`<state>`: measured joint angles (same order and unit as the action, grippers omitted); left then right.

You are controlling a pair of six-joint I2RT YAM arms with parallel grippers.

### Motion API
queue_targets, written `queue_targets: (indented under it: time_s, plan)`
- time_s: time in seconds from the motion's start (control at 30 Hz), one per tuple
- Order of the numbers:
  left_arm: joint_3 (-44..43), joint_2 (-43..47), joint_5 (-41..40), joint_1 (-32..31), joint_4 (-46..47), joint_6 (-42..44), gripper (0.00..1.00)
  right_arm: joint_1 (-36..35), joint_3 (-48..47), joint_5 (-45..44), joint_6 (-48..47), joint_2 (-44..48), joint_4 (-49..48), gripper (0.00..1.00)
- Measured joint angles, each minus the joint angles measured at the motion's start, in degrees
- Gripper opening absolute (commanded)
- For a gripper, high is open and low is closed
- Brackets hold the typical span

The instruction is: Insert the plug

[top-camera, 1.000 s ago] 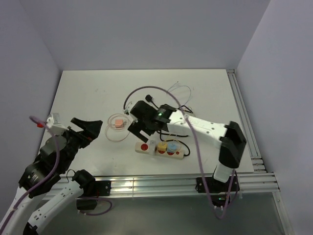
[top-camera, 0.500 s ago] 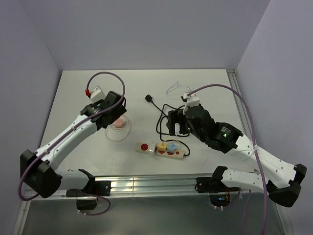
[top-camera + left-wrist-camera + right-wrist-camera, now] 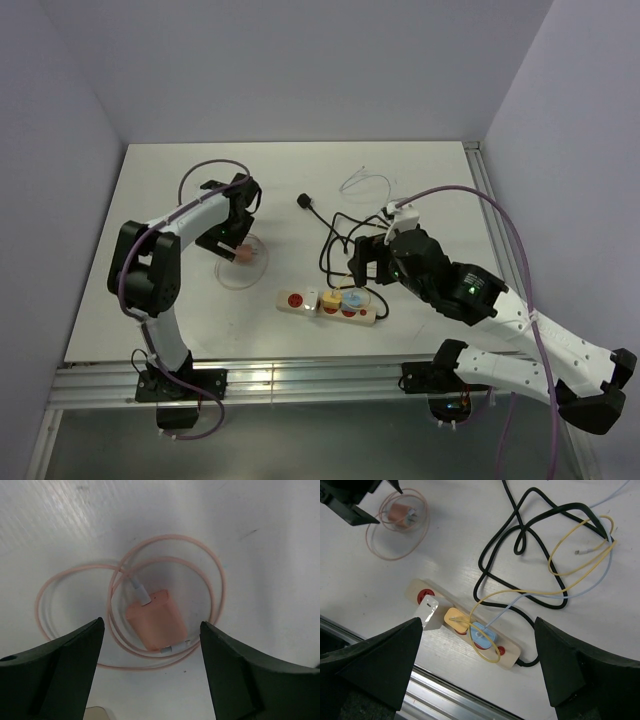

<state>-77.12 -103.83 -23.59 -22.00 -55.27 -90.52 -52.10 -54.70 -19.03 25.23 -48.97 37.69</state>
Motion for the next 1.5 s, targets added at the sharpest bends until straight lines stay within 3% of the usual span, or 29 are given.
queue_targets:
  time_s: [0.17, 0.33, 0.37, 0.53, 0.63, 0.67, 0.9, 1.07, 1.27, 1.43, 1.5]
  plan:
    - [1.75, -2.25, 4.00, 0.07, 1.92, -3.89, 0.78, 0.00, 1.55, -0.09, -0.66, 1.55, -0.46, 1.00]
    - [3.78, -2.25, 5.31, 0.07, 3.41, -6.49, 0.68, 0.00, 4.09, -0.39, -1.20, 3.37, -0.50, 1.00]
    - [3.80, -2.25, 5.35, 0.07, 3.58, -6.73, 0.58, 0.00, 4.39, -0.50, -1.29, 3.52, -0.52, 1.00]
    - [3.82, -2.29, 5.46, 0.09, 4.57, -7.50, 0.35, 0.00, 4.52, -0.68, -1.70, 2.80, -0.59, 1.00]
    - [3.82, -2.29, 5.38, 0.09, 5.22, -6.34, 0.14, 0.00, 4.52, -0.50, -1.75, 2.19, -0.85, 1.00]
    - [3.80, -2.29, 5.27, 0.09, 5.33, -5.64, 0.00, 0.00, 4.52, -0.39, -1.77, 2.01, -0.96, 1.00]
    - [4.83, 0.68, -0.72, -2.03, 7.54, 5.75, 0.00, 0.00, 4.50, 1.42, -2.29, 0.35, -2.03, 1.00]
    - [13.64, 17.97, -3.50, -9.86, 16.02, 18.88, 0.00, 0.00, 3.10, 4.11, -2.29, -4.00, -2.99, 1.00]
    - [28.70, 45.31, 12.52, -12.81, 36.20, 37.70, 0.00, 0.66, -0.42, 11.32, -0.20, -8.94, -5.86, 1.00]
    - [33.44, 56.30, 26.95, -12.70, 46.29, 47.82, 0.00, 4.37, -6.69, 19.98, 2.43, -10.62, -8.17, 0.81]
    - [33.77, 57.46, 31.56, -12.70, 48.98, 49.94, 0.00, 5.38, -9.27, 23.43, 3.69, -11.26, -9.53, 0.70]
